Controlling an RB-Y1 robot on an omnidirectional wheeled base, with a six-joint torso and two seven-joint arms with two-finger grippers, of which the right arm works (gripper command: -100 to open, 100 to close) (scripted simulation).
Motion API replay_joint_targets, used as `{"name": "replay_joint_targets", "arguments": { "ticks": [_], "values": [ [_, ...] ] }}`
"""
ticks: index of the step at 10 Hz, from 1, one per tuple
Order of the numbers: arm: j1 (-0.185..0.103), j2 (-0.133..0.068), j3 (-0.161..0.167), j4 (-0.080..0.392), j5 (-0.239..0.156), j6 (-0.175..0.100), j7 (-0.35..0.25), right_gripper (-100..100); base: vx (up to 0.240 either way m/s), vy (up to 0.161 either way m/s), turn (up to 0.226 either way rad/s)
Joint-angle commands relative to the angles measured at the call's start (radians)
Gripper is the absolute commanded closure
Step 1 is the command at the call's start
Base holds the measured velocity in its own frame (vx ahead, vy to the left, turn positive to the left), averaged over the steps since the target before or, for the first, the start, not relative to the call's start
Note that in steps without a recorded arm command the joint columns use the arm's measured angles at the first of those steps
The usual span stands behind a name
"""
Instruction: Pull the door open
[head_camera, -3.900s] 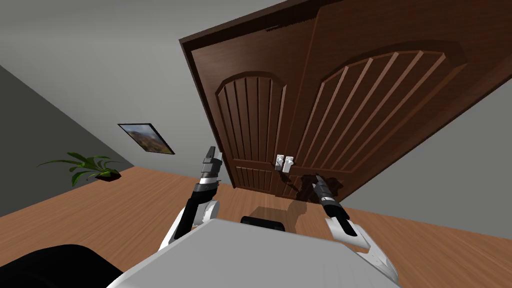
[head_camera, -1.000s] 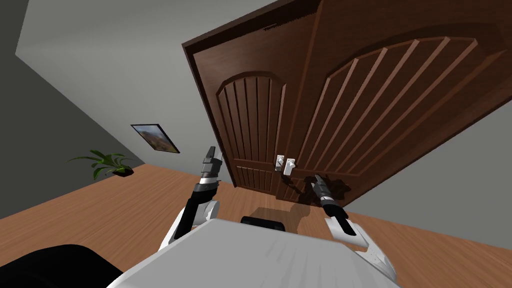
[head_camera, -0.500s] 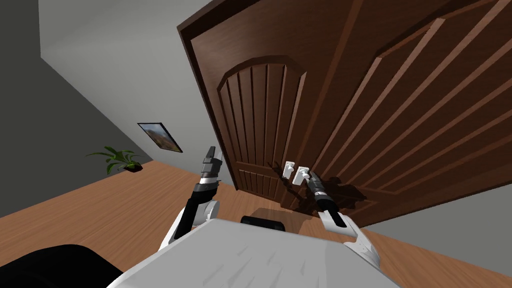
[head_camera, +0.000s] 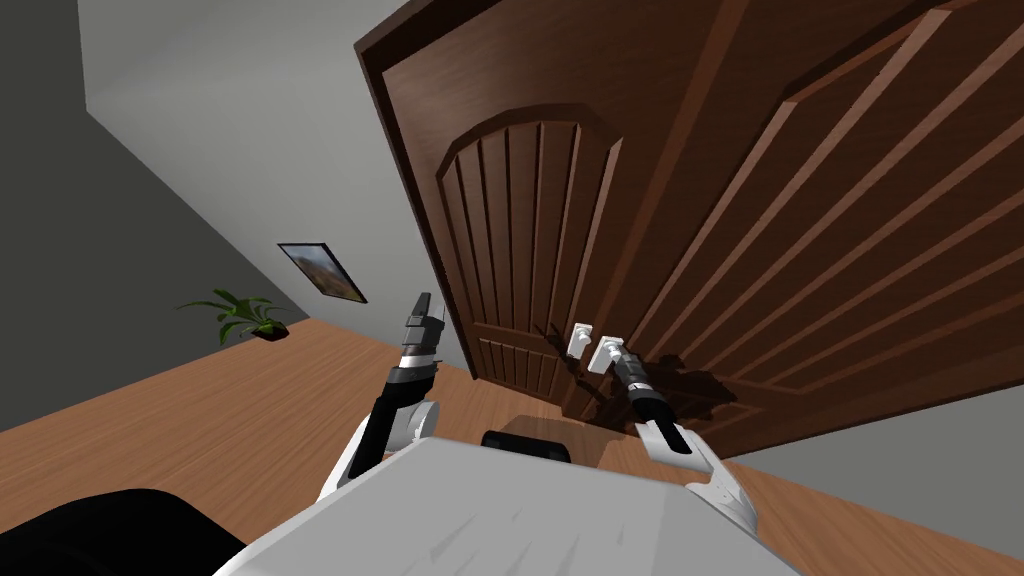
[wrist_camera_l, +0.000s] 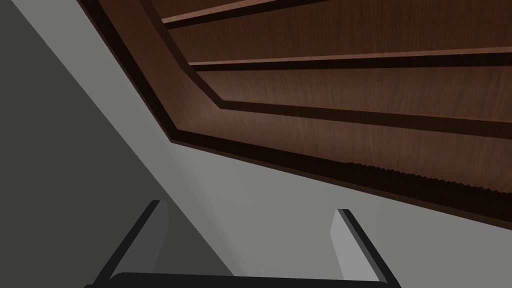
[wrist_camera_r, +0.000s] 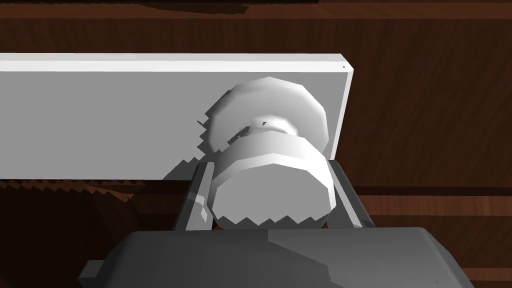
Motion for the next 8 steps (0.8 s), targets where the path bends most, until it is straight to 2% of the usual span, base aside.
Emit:
{"name": "replay_joint_targets", "arguments": {
  "ticks": [1,2,3,6,7,8],
  "values": [
    [0.002,-0.002,-0.005,0.000,-0.001,0.001,-0.001,100,-0.010,0.002,-0.006],
    [0.002,-0.002,-0.005,0.000,-0.001,0.001,-0.001,100,0.000,0.000,0.000],
    [0.021,-0.013,-0.012,0.006,-0.002,0.001,-0.005,100,-0.142,-0.051,-0.069],
    [0.042,-0.029,-0.015,0.005,-0.001,-0.003,-0.018,100,-0.205,-0.080,-0.052],
    [0.047,-0.024,0.002,-0.015,0.004,-0.008,-0.024,-100,-0.206,-0.021,0.065],
    [0.055,-0.026,0.019,-0.031,0.009,-0.014,-0.037,-100,-0.222,0.030,0.102]
  ]
}}
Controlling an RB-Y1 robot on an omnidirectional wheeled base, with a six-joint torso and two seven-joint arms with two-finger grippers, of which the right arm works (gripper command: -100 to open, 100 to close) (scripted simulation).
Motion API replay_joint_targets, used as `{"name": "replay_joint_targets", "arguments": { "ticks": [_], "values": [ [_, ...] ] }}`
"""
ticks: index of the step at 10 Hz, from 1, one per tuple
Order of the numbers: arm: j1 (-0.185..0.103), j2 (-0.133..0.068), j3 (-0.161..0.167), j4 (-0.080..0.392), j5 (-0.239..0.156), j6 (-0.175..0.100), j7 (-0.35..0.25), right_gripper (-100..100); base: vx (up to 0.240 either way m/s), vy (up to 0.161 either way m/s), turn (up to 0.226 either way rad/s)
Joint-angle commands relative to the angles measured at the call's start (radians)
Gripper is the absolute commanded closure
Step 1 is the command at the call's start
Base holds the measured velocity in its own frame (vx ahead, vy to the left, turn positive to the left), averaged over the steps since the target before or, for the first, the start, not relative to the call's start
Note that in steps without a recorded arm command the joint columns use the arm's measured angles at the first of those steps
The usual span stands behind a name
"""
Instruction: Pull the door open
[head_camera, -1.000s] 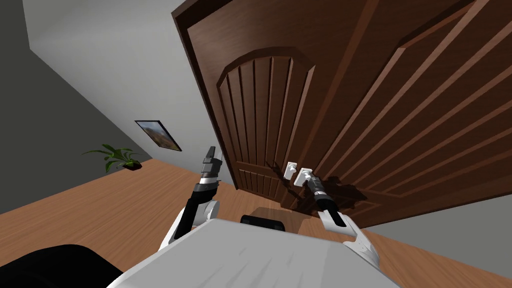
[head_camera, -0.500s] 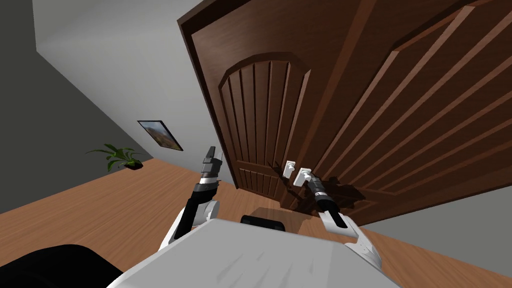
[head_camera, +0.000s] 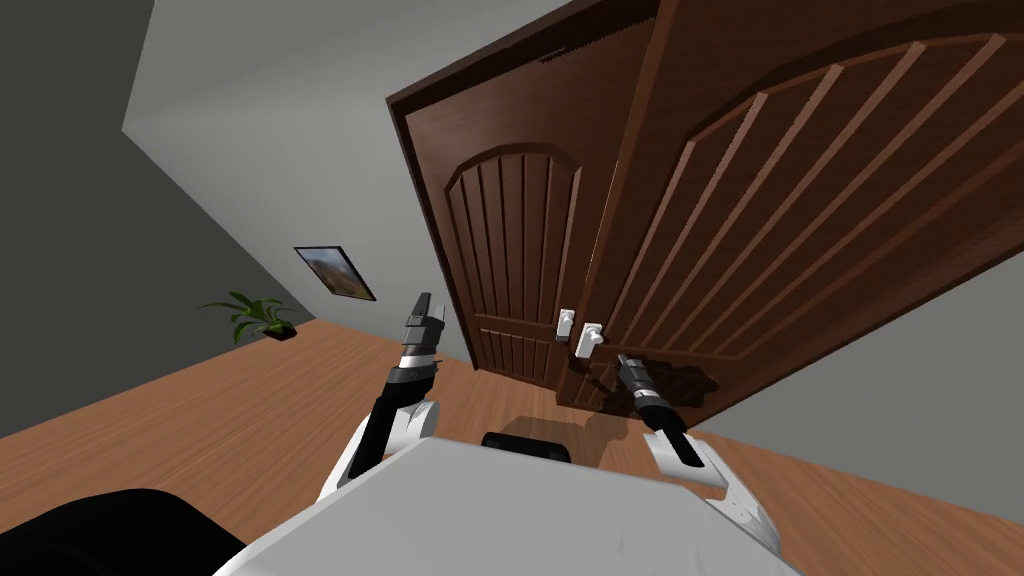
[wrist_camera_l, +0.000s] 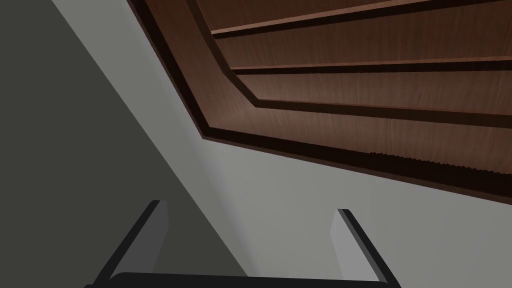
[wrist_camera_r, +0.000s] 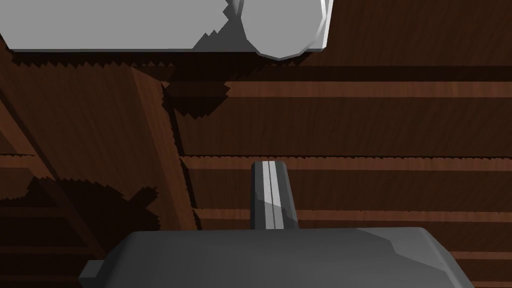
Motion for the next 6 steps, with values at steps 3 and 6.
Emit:
{"name": "replay_joint_targets", "arguments": {
  "ticks": [3,6],
  "values": [
    [0.026,-0.006,0.047,-0.052,0.013,-0.017,-0.038,-100,-0.203,0.060,0.071],
    [0.009,-0.010,0.009,0.003,0.000,-0.013,-0.015,-100,0.044,-0.068,-0.074]
  ]
}}
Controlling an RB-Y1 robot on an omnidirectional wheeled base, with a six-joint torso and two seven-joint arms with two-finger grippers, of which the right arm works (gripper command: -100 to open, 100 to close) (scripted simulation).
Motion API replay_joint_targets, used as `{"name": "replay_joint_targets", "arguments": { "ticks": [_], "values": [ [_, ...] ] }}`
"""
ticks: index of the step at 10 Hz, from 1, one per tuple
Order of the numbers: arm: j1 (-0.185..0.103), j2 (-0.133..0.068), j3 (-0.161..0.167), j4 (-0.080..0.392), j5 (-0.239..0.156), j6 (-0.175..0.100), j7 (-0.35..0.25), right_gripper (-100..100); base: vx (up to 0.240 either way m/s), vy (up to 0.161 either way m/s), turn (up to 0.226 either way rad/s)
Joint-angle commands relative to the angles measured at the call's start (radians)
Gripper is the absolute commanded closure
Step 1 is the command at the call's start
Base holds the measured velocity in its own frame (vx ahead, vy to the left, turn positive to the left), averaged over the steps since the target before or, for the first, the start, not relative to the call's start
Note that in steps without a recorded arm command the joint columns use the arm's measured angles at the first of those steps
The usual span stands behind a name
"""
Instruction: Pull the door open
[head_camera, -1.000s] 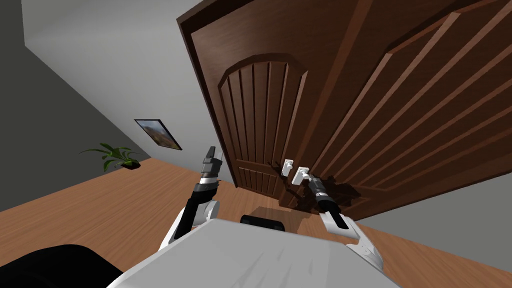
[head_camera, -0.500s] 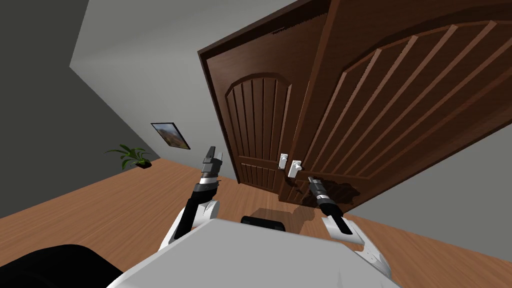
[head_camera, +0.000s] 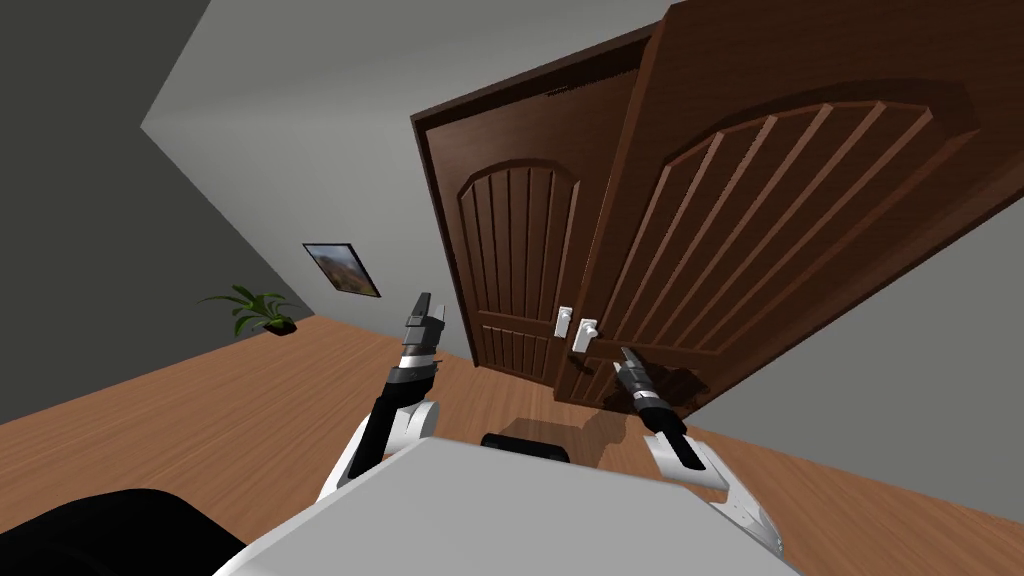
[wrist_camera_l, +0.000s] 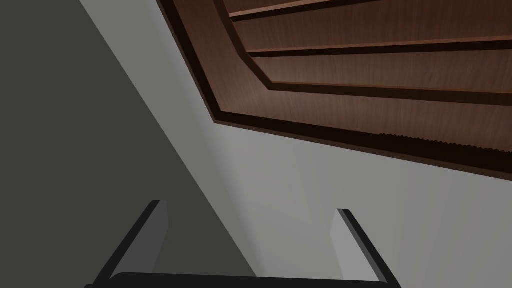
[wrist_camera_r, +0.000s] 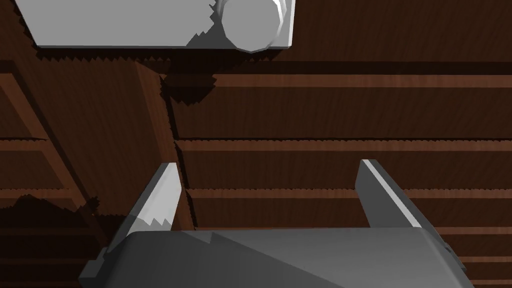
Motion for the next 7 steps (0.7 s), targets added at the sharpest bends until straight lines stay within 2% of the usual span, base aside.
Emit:
{"name": "replay_joint_targets", "arguments": {
  "ticks": [1,2,3,5,6,7],
  "values": [
    [-0.005,-0.002,-0.010,0.012,-0.005,0.002,0.008,-100,0.163,-0.118,0.005],
    [-0.013,0.001,-0.012,0.018,-0.006,0.002,0.014,-100,0.158,-0.066,0.044],
    [-0.020,0.004,-0.011,0.020,-0.007,0.002,0.017,-100,0.190,0.024,0.054],
    [-0.043,0.013,0.001,0.018,-0.006,-0.002,0.021,-100,0.218,0.078,0.114],
    [-0.028,0.008,-0.002,0.009,-0.006,0.003,0.018,-100,0.104,0.053,0.033],
    [-0.028,0.008,-0.002,0.009,-0.006,0.003,0.018,100,-0.013,-0.006,-0.031]
  ]
}}
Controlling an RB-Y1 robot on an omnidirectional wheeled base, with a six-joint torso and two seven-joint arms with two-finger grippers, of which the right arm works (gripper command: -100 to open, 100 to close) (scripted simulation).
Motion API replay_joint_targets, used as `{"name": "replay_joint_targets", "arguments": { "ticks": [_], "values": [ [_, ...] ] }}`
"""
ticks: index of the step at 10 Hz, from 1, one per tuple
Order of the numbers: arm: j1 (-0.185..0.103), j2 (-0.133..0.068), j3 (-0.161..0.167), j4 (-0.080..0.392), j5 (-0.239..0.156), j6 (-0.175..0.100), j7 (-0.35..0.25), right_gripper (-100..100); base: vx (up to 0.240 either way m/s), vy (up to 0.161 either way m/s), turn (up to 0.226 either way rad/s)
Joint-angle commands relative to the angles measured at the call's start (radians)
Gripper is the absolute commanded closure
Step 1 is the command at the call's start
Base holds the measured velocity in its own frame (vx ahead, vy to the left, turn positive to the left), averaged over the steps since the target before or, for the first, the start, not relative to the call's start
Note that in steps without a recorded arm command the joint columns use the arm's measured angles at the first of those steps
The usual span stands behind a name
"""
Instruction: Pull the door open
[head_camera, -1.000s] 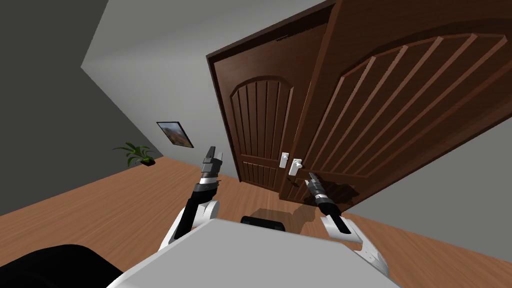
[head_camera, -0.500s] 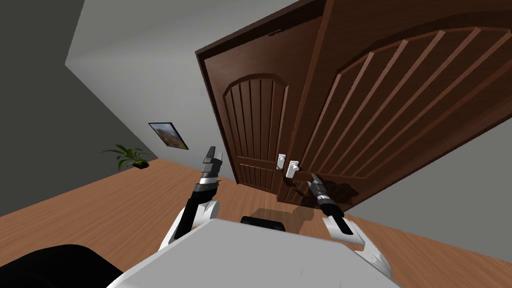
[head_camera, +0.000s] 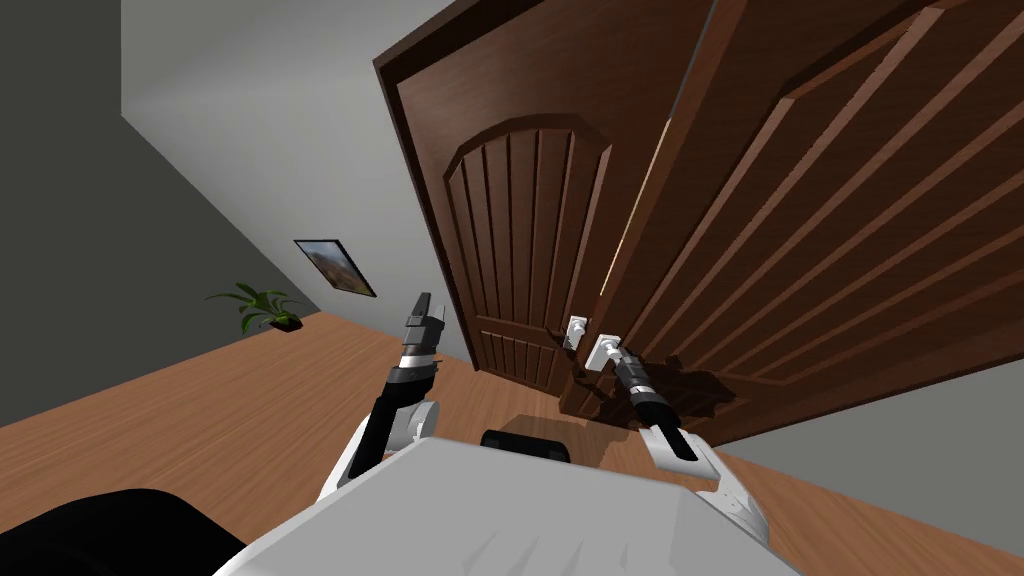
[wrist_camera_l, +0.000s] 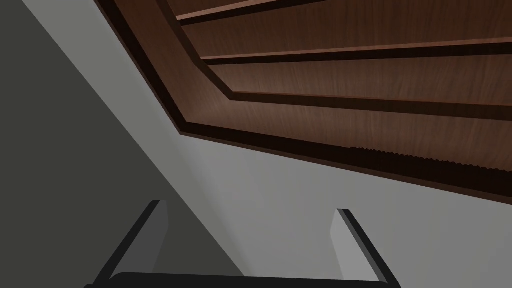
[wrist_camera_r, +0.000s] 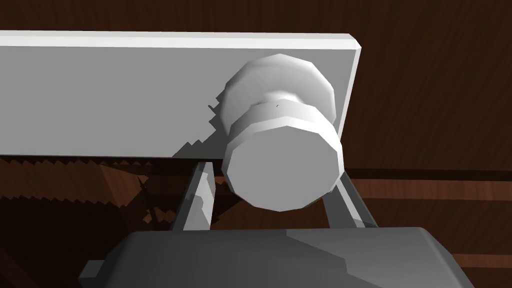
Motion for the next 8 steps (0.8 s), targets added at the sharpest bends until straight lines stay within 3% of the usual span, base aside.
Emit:
{"name": "replay_joint_targets", "arguments": {
  "ticks": [1,5,8],
  "values": [
    [0.002,0.000,0.000,0.002,0.000,0.000,0.000,100,-0.033,-0.022,0.003],
    [0.002,0.000,0.000,0.002,0.000,0.000,0.000,100,-0.018,-0.004,0.003],
    [0.036,-0.030,0.026,-0.016,0.010,-0.025,-0.039,100,-0.184,-0.085,0.101]
  ]
}}
